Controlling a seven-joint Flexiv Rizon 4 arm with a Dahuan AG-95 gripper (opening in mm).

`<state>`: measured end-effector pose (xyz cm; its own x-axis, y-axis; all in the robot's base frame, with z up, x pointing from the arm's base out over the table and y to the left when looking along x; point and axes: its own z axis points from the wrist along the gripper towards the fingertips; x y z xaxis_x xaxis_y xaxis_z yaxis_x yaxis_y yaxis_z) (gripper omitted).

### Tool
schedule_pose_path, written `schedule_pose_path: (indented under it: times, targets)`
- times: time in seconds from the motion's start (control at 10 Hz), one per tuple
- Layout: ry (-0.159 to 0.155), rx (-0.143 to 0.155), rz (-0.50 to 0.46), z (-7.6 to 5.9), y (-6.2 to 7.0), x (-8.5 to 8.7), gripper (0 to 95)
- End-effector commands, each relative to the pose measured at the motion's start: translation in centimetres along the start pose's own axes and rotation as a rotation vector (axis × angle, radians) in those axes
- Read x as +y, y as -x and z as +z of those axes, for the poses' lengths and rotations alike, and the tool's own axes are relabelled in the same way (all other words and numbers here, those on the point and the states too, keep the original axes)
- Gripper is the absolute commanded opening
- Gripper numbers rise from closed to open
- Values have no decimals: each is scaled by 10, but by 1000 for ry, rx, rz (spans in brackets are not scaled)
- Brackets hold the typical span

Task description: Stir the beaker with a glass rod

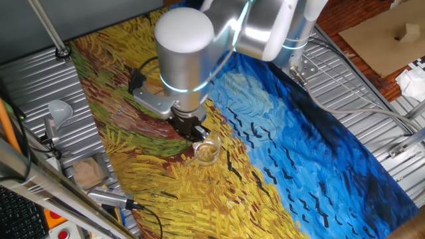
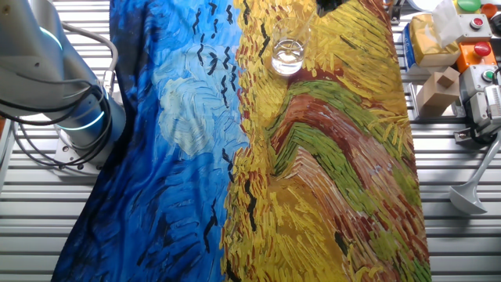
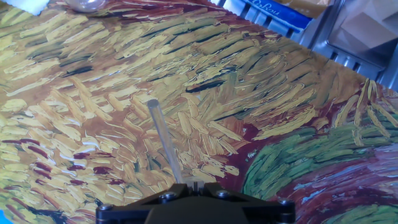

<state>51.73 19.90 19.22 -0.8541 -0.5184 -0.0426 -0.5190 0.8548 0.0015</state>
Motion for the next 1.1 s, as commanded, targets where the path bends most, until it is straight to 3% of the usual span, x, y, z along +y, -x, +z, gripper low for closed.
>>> schedule_pose_path:
  times: [0.1,0.5,0.9,1.1]
  targets:
    - [1,0,-30,-2,-8,-18,0]
    - [4,-4,-110,-3,-32,-65,0]
    - [26,-22,-89,-3,-32,-65,0]
    - [27,-28,-2,-3,-32,-65,0]
